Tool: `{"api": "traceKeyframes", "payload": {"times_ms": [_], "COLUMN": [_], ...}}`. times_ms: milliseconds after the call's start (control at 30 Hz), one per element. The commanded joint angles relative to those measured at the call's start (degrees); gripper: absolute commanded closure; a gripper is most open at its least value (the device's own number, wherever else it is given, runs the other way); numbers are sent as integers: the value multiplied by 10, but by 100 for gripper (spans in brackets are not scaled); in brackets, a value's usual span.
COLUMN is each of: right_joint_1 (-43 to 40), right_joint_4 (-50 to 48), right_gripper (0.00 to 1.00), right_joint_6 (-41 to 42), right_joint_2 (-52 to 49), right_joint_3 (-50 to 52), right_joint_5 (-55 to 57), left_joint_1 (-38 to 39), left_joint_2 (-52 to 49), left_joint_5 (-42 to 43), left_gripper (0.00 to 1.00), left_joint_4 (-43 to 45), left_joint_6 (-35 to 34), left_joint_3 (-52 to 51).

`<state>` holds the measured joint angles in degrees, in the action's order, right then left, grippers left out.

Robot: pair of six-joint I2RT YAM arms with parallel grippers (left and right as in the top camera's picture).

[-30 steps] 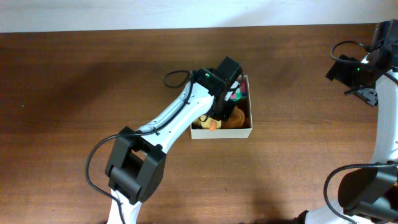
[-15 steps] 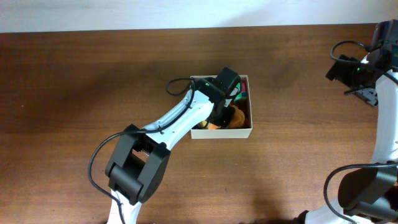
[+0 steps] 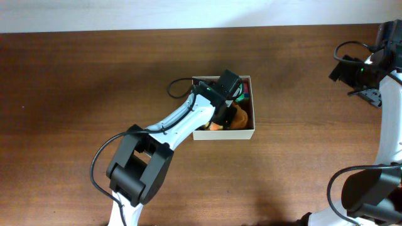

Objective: Pack container

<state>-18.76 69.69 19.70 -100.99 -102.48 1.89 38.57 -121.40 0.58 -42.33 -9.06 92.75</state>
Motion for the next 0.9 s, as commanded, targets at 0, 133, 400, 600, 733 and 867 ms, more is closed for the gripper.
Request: {"api": "traceKeyframes", "payload": {"times_ms": [0, 133, 400, 600, 733, 867], "right_joint_1": [0, 0, 0, 0, 0, 0], "right_joint_4": [0, 0, 0, 0, 0, 0], "right_gripper": [1, 1, 1, 1, 2, 1], "right_joint_6": [7, 7, 7, 7, 7, 7], "right_joint_2": [1, 1, 1, 1, 1, 1], "right_joint_3": [3, 3, 3, 3, 3, 3], "right_joint_5": [-1, -1, -1, -1, -1, -1], "left_joint_1": [1, 1, 1, 1, 1, 0], "left_joint_2": [-14, -15, -4, 19, 36, 54], "left_joint_5": [-10, -10, -8, -8, -8, -8], "left_gripper": [93, 94, 95, 95, 95, 95], "left_joint_4": [6, 14, 6, -2, -4, -4], "left_joint_6": [-5, -5, -5, -5, -5, -5], "left_joint_3": [-9, -8, -3, -2, -1, -1]}}
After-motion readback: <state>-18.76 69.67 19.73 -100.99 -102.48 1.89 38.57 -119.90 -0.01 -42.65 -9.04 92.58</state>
